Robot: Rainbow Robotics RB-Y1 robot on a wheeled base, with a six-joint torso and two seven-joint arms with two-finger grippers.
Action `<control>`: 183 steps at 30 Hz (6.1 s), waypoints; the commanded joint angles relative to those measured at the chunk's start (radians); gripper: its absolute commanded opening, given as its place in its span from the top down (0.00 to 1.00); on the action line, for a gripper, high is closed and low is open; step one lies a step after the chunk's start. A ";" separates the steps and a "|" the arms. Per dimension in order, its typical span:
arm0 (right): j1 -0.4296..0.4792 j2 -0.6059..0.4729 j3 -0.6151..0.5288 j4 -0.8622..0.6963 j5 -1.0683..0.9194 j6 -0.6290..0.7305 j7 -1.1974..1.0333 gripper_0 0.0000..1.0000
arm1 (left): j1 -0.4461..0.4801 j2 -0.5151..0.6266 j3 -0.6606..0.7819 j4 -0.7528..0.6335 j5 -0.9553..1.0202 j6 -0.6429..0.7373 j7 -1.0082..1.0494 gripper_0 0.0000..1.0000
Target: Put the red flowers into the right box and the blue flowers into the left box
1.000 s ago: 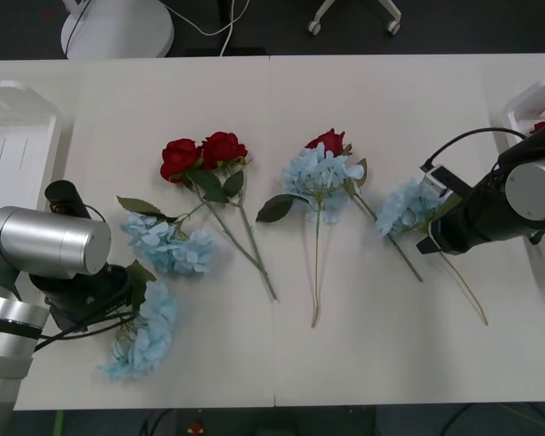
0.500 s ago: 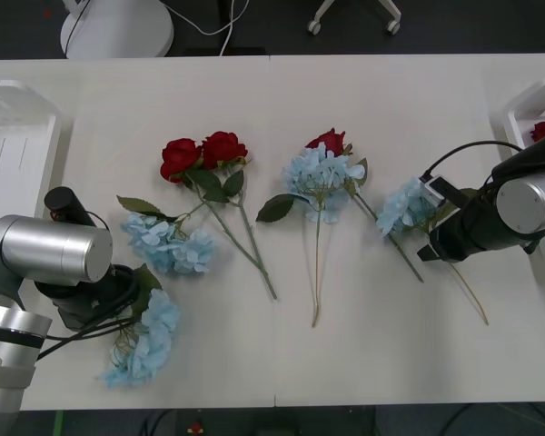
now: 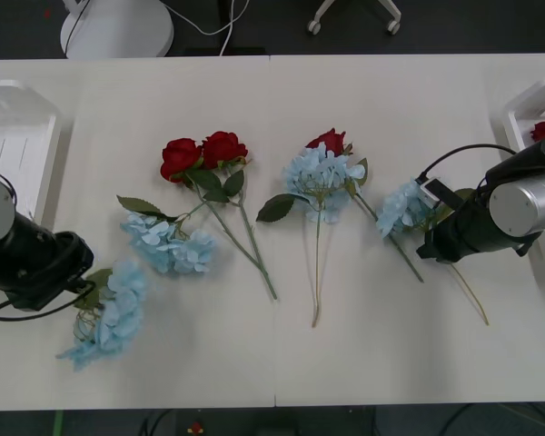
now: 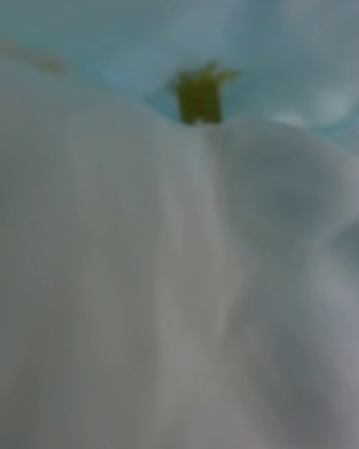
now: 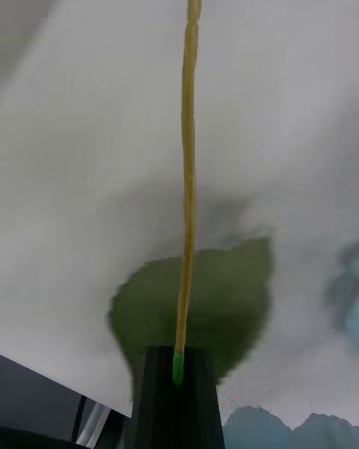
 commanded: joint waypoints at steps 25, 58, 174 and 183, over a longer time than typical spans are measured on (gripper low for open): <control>-0.128 0.023 -0.285 -0.003 -0.166 0.196 -0.031 1.00 | -0.205 0.067 -0.063 0.113 0.016 -0.364 1.490 1.00; -0.474 0.502 -0.208 -0.002 -0.554 -0.023 0.072 1.00 | -0.185 0.146 0.129 -0.010 -0.004 -0.043 -0.596 0.00; -0.542 0.378 -0.114 0.004 -0.222 0.293 -0.183 0.00 | 0.012 0.309 0.439 0.306 0.515 -0.698 -1.029 1.00; -0.513 0.246 -0.116 0.004 0.011 0.523 -0.170 0.00 | 0.035 0.352 0.488 0.444 0.237 -0.709 -1.023 1.00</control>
